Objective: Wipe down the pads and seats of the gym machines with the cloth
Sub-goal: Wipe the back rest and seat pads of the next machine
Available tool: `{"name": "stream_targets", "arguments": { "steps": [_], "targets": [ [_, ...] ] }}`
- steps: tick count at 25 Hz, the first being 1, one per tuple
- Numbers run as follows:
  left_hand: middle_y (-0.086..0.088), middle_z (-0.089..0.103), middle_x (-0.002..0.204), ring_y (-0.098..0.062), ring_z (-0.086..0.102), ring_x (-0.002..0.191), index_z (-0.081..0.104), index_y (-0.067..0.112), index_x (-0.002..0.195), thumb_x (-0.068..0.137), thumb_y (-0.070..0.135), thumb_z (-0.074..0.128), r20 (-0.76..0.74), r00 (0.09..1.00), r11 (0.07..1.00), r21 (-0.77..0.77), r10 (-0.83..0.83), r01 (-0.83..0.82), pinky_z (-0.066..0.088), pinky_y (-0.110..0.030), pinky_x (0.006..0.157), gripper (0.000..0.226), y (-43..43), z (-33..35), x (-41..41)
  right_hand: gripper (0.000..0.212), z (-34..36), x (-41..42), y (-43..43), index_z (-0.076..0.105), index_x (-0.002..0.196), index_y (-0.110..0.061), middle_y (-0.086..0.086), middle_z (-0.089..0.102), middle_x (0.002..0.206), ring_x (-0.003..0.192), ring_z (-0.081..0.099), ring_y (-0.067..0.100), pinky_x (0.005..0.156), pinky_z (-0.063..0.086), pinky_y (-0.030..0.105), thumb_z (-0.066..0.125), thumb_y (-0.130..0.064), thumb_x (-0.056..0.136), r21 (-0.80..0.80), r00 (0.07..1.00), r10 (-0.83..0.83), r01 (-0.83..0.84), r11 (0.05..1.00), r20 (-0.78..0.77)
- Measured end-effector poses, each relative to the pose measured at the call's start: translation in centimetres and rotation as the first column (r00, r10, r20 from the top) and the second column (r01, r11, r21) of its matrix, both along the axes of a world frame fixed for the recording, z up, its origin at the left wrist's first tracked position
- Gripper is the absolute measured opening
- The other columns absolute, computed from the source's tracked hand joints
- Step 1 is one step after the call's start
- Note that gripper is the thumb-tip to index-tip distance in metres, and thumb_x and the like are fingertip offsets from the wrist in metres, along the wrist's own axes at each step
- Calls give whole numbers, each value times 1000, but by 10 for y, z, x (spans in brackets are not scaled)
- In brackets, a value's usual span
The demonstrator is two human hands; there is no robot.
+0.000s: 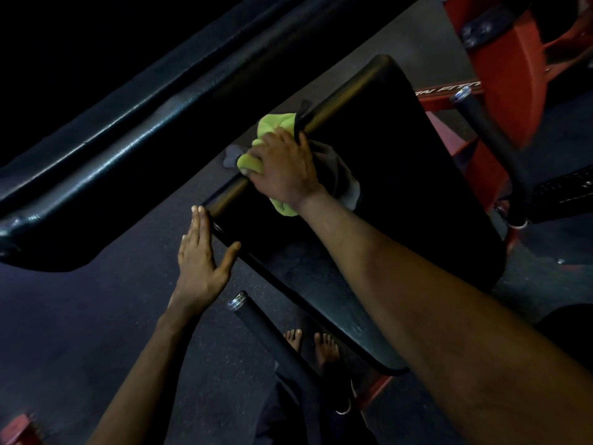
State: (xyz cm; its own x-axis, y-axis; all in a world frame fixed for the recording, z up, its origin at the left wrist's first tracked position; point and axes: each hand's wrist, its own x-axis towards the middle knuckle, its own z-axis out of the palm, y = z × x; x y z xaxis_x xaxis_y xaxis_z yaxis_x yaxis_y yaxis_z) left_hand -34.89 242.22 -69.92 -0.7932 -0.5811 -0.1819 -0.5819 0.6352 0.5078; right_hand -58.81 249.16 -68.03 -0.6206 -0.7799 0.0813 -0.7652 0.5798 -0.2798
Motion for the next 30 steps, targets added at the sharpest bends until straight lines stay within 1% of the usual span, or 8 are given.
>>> {"name": "stream_targets", "arguments": {
  "steps": [6, 12, 17, 19, 22, 24, 27, 30],
  "targets": [
    [7, 11, 166, -1, 11, 151, 17, 21, 160, 100, 60, 15, -142, 977, 969, 214, 157, -124, 9, -38, 126, 71, -1, 9, 1, 49, -13, 61, 25, 58, 137, -38, -9, 50, 147, 147, 32, 23, 112, 28, 51, 58, -55, 91, 22, 991, 130, -130, 991, -15],
    [-9, 27, 163, -14, 21, 150, 32, 10, 155, 104, 55, 16, -162, 959, 970, 117, 231, -214, 14, -33, 124, 70, 4, 14, -16, 56, -37, 75, 126, 54, 144, -37, -9, 45, 153, 151, 29, 24, 112, 33, 54, 61, -48, 90, -23, 997, 80, -80, 997, 1],
    [-10, 17, 166, -23, 10, 154, 23, 4, 156, 107, 51, 15, -77, 972, 975, -12, 222, -224, 7, -45, 125, 69, 14, 8, -34, 51, -39, 66, 120, 57, 142, -37, -11, 47, 153, 151, 29, 19, 113, 32, 55, 57, -51, 93, -63, 873, -470, 480, 875, 125],
    [-9, 12, 167, -20, 4, 155, 17, 6, 158, 108, 47, 17, -68, 977, 978, -50, 201, -205, 0, -40, 125, 65, 17, 6, -48, 57, -38, 92, 120, 54, 145, -37, -9, 46, 155, 152, 28, 21, 113, 31, 56, 64, -46, 90, -94, 926, -357, 369, 925, 124],
    [-11, 18, 165, -23, 10, 154, 23, 6, 157, 108, 40, 24, -149, 974, 983, -48, 169, -178, 3, -36, 124, 60, 18, 8, -84, 64, -36, 130, 152, 45, 150, -37, -10, 40, 157, 155, 19, 22, 115, 30, 53, 64, -41, 88, -6, 996, 62, -62, 998, 68],
    [-15, 27, 162, -26, 19, 152, 31, 6, 155, 108, 38, 29, -183, 976, 991, -44, 119, -129, 10, -38, 124, 56, 13, 8, -105, 67, -41, 128, 174, 38, 153, -41, -13, 36, 159, 156, 15, 20, 116, 28, 50, 62, -42, 90, 48, 993, 105, -107, 993, 54],
    [-18, 34, 157, -34, 28, 146, 31, 7, 153, 107, 41, 31, -90, 996, 989, -148, -29, 16, 21, -49, 120, 57, 7, 0, -119, 64, -57, 97, 192, 42, 152, -43, -11, 41, 157, 152, 27, 21, 112, 35, 52, 59, -45, 90, -43, 965, -225, 233, 972, 134],
    [-18, 33, 157, -36, 31, 143, 26, 6, 154, 106, 43, 29, 6, 998, 945, -323, -58, 57, 25, -51, 117, 60, 14, -9, -119, 52, -71, 31, 205, 58, 141, -30, 3, 53, 148, 140, 44, 31, 109, 39, 57, 53, -51, 94, -216, 764, -591, 642, 735, 260]
  ]
}}
